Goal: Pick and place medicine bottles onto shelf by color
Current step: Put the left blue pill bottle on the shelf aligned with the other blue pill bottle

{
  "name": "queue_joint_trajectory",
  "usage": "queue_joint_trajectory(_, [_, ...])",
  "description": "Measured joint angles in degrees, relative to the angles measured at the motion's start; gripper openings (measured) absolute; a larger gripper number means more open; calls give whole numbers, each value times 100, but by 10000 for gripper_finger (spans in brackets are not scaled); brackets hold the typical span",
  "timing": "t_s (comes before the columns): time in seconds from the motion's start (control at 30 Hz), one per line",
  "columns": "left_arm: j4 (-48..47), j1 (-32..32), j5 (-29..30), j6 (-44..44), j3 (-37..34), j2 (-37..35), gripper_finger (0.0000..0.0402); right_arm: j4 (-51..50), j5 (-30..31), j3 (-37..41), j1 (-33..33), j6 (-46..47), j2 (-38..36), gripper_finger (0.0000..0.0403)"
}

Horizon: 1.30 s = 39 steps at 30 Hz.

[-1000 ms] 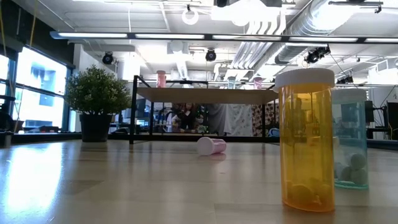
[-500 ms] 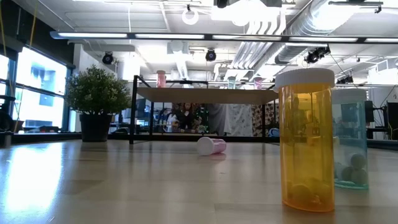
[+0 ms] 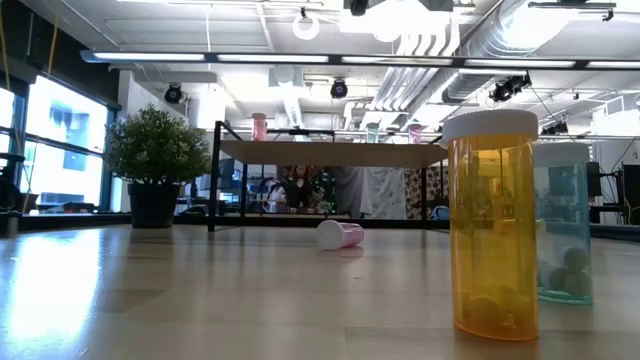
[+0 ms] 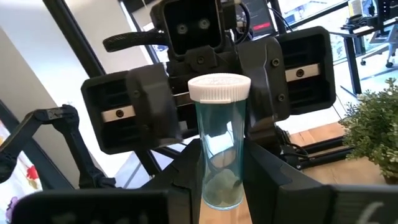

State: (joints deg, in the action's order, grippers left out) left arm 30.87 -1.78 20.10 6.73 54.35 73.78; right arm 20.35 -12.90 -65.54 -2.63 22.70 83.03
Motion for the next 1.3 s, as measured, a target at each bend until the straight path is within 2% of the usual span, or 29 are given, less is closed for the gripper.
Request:
queue_joint_trajectory(0.17, [-115,-4,170,-1,0,0,233,-76,107,0,-2,-2,2,73])
queue_joint_trajectory(0.3, [-147,-4,206,4,0,-53,256,-135,243,0,-2,-4,2,73])
queue_joint_trajectory(0.6, [-523,-2,507,-185,0,-348,264,-178,422,0,-2,-20,2,73])
queue_joint_trajectory(0.8, [-776,33,538,-266,2,-716,264,-373,801,2,-2,-150,-110,73])
queue_joint_trajectory(0.97, [-1380,97,584,-290,2,-1049,264,-757,1580,4,0,-539,-463,73])
queue_joint_trajectory(1.3, [-2185,250,586,-578,0,-1643,264,-1130,4067,2,47,-1974,-1284,73])
